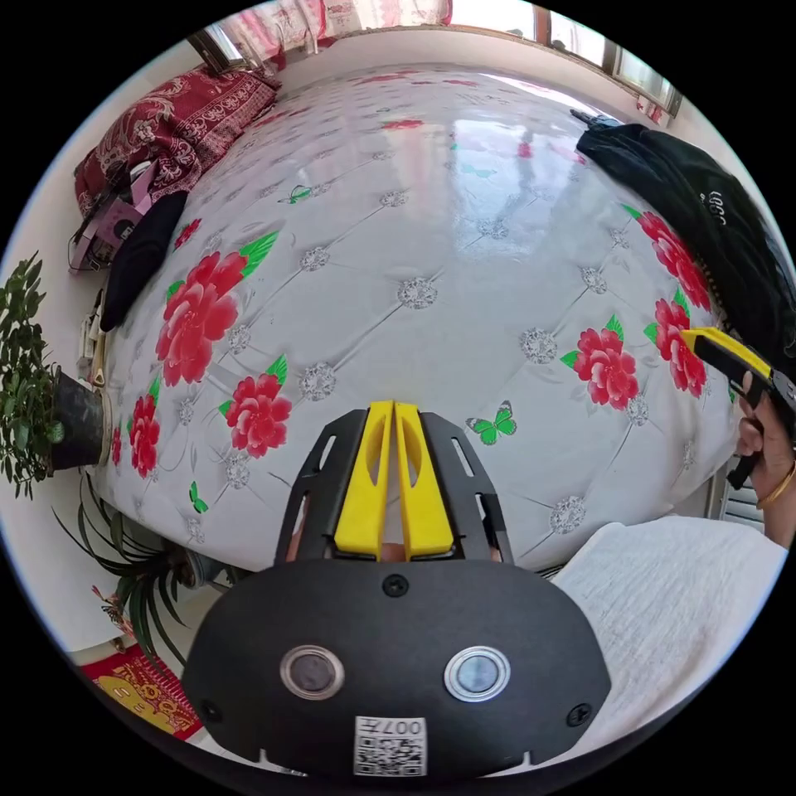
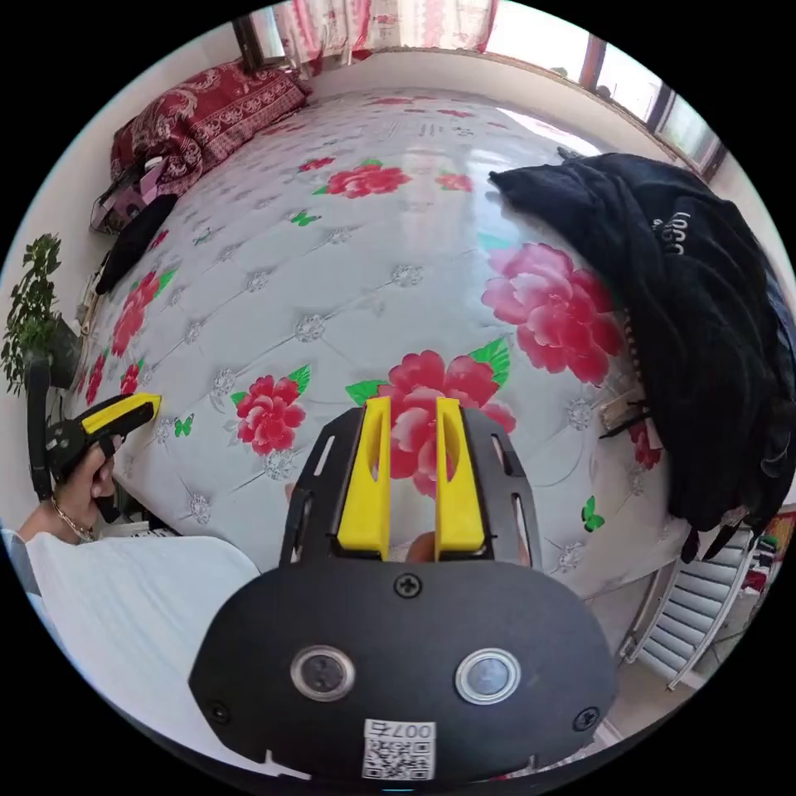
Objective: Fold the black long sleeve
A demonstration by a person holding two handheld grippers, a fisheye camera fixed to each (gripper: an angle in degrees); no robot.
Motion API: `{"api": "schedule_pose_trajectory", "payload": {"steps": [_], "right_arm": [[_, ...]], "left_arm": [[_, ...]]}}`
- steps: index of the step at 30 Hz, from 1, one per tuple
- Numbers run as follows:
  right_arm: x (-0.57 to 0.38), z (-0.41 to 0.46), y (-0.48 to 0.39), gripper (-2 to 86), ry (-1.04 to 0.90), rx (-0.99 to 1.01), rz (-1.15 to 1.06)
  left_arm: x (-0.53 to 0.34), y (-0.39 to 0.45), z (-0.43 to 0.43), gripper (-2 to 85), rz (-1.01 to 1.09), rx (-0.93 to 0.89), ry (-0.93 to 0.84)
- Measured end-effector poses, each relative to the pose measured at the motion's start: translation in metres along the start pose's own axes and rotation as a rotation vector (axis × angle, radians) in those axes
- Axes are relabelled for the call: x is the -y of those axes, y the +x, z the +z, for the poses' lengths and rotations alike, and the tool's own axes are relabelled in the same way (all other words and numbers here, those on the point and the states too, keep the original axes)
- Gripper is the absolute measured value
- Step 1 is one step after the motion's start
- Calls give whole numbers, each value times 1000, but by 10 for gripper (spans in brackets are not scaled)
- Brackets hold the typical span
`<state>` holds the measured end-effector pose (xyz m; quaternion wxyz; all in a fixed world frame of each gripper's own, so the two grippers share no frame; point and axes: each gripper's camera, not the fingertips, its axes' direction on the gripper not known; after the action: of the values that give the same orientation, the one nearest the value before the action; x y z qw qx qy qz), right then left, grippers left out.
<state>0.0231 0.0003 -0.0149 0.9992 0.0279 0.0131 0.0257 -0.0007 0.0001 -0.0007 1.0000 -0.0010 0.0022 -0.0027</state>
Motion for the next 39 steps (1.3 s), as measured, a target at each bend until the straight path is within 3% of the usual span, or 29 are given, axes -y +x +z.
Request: {"api": "schedule_pose_trajectory", "payload": {"steps": [6, 14, 20, 23, 25, 27, 31, 37, 39], "right_arm": [[3, -76, 112, 101, 228, -330, 155], [-12, -84, 133, 116, 300, -549, 119], [9, -37, 206, 89, 54, -367, 281], [15, -22, 210, 63, 23, -335, 194], [22, -19, 201, 54, 17, -203, 132], [30, -20, 167, 44, 42, -13, -8], [44, -12, 104, 34, 12, 130, -209], [53, -20, -6, 27, -35, 589, -512], [44, -26, -57, 28, -119, 760, -719]], "left_arm": [[-6, 0, -11, -10, -10, 30, -30], [-9, 1, -40, -10, -19, 86, 33], [-10, -2, -40, -10, -41, 75, 13], [-12, -5, -38, -10, -51, 65, -5], [-13, -7, -38, -10, -54, 64, -2], [-15, -10, -38, -10, -63, 56, 1], [-18, -19, -37, -10, -87, 28, -1], [-26, -36, -38, -10, -113, 22, 9], [-30, -45, -39, -10, -136, 23, 17]]}}
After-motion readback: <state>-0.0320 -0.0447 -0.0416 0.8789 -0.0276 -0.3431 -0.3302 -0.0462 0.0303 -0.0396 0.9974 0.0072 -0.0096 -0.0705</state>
